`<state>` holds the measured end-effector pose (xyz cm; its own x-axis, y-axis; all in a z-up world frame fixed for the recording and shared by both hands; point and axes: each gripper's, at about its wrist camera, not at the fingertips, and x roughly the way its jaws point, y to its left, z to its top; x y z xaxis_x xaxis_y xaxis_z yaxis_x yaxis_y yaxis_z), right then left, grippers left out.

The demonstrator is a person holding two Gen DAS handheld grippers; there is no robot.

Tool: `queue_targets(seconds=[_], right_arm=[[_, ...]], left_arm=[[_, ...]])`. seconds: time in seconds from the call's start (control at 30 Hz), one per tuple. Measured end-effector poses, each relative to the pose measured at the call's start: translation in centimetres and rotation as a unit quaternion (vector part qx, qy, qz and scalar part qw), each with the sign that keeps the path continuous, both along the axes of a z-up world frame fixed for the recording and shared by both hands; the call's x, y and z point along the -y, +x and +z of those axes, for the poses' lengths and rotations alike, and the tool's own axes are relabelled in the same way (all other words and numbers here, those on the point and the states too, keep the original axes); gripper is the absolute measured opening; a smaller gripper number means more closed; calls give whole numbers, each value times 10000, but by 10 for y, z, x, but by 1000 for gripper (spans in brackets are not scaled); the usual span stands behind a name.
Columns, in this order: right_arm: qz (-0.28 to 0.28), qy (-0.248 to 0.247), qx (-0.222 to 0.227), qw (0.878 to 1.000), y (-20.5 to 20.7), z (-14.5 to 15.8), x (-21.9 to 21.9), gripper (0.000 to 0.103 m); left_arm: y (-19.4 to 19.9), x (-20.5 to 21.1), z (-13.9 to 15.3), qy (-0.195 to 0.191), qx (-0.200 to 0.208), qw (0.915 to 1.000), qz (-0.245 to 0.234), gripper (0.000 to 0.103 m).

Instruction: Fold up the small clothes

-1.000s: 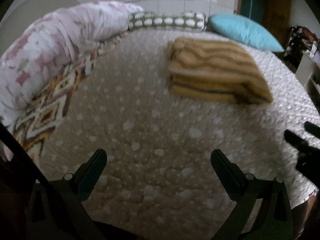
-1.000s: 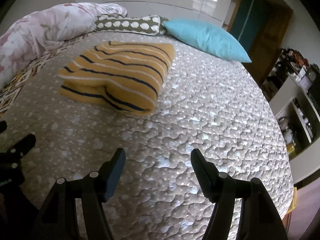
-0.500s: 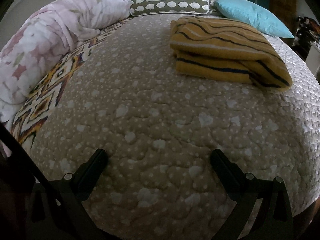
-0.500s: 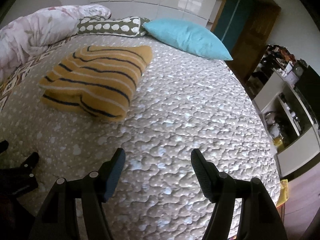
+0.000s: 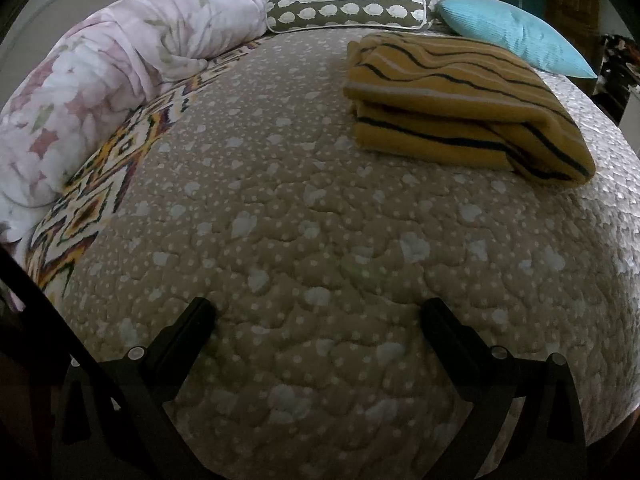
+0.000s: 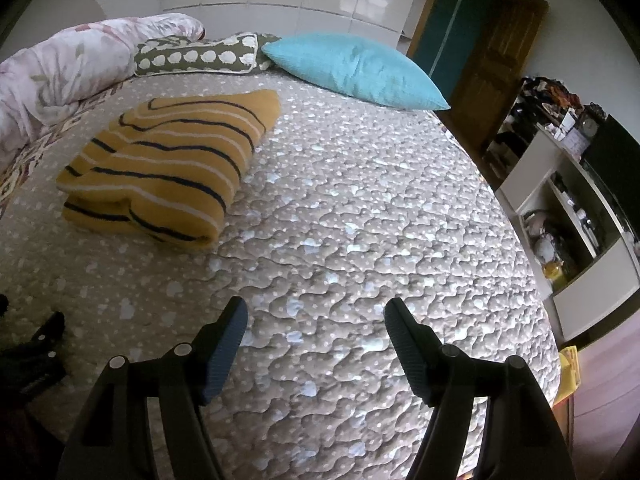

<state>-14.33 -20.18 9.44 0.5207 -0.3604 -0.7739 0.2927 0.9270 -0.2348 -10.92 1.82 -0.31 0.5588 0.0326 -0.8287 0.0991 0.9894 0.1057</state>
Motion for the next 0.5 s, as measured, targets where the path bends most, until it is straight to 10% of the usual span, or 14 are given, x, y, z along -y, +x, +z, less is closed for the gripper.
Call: queue_targets(seconds=[0.5], right_arm=[[-33,-70,-96,9999,3,-9,4,76]], left_arm=[[0,-1,-1,-44,103,9999,-52,103]])
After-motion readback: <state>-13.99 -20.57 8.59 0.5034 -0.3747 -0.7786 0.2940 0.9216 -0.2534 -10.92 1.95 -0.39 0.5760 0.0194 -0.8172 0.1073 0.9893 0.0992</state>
